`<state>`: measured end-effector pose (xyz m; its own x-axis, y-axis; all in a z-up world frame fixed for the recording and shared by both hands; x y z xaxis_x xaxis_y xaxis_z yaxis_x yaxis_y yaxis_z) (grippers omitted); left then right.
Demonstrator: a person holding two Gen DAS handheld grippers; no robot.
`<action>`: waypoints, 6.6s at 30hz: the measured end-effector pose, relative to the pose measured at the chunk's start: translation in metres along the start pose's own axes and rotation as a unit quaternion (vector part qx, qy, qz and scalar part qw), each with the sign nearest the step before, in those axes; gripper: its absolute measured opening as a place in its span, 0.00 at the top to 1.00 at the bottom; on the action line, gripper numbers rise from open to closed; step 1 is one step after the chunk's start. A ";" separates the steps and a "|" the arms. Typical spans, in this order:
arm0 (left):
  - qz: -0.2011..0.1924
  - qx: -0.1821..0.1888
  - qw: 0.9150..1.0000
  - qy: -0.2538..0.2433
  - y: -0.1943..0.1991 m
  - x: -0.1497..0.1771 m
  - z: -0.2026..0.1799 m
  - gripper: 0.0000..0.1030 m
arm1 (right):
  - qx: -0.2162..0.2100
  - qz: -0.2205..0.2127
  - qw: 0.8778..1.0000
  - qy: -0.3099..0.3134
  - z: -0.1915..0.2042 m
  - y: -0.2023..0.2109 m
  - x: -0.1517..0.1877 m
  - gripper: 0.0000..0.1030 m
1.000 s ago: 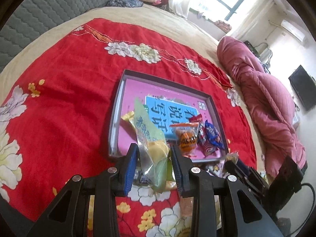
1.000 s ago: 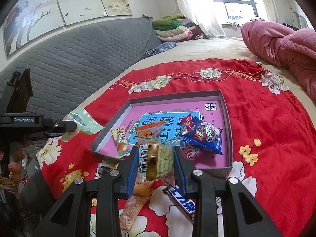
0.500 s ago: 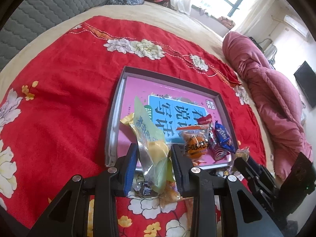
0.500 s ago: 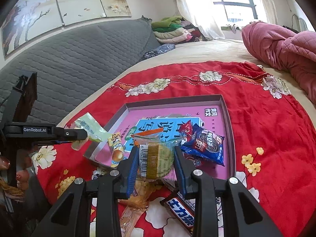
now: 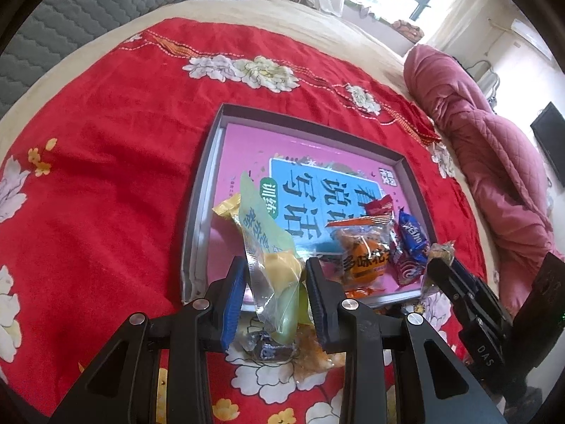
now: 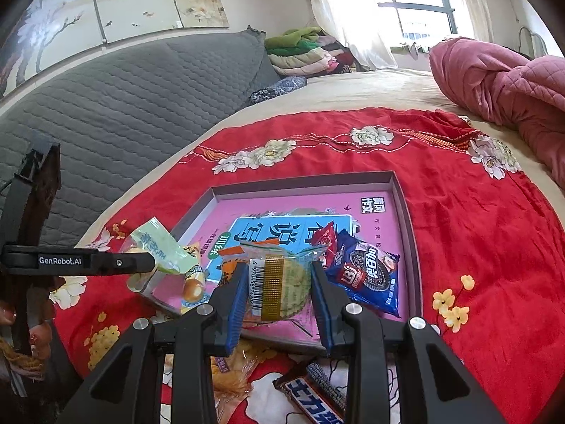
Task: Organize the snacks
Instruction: 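Lower the biscuit pack and green-labelled bag onto the snacks in the tray, then open both tools to release the packs in the tray, then move both open tools back toward the chocolate bar and remaining snacks, then grasp the beige pastry pack with the right tool while the left tool grasps the dark wrapped candy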
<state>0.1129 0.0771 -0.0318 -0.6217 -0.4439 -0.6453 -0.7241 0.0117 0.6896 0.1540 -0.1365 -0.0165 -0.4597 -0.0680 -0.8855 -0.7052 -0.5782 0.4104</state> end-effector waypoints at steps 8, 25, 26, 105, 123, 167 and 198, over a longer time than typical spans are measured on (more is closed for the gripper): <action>0.012 0.000 1.000 -0.003 -0.010 0.007 0.003 0.66 | 0.000 0.009 1.000 0.014 0.005 -0.010 0.005 0.66; 0.022 0.001 1.000 -0.009 -0.025 0.012 -0.002 0.66 | 0.015 0.025 0.999 0.034 0.006 -0.024 0.016 0.66; 0.022 0.000 1.000 -0.009 -0.026 0.012 -0.002 0.66 | 0.014 0.025 0.999 0.035 0.006 -0.024 0.016 0.66; -0.003 -0.004 1.000 0.002 -0.017 -0.011 0.004 0.43 | 0.015 0.021 1.000 0.006 0.000 -0.019 0.010 0.45; -0.019 0.008 1.000 -0.001 0.015 -0.019 -0.003 0.42 | 0.009 -0.008 1.000 -0.009 -0.003 -0.005 -0.005 0.36; -0.006 0.037 0.999 -0.026 0.049 -0.002 -0.008 0.41 | 0.051 -0.008 0.998 -0.025 -0.015 0.053 0.001 0.33; 0.075 0.019 0.996 -0.051 0.018 0.048 0.013 0.41 | -0.010 0.092 0.994 0.054 0.059 0.049 0.053 0.33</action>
<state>0.0661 0.0674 -0.0545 -0.7498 -0.3414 -0.5667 -0.6300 0.1068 0.7692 0.0634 -0.1205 -0.0307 -0.5192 -0.2597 -0.8142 -0.6036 -0.5631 0.5645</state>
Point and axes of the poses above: each gripper's, at about its wrist camera, not at the fingertips, and y roughly against the way its jaws point, z to its left, x to its underside, the point moved 3 cm from there along -y, roughly the way its jaws point, and after that the axes turned 15 degrees about -z, right-handed, at the moved point
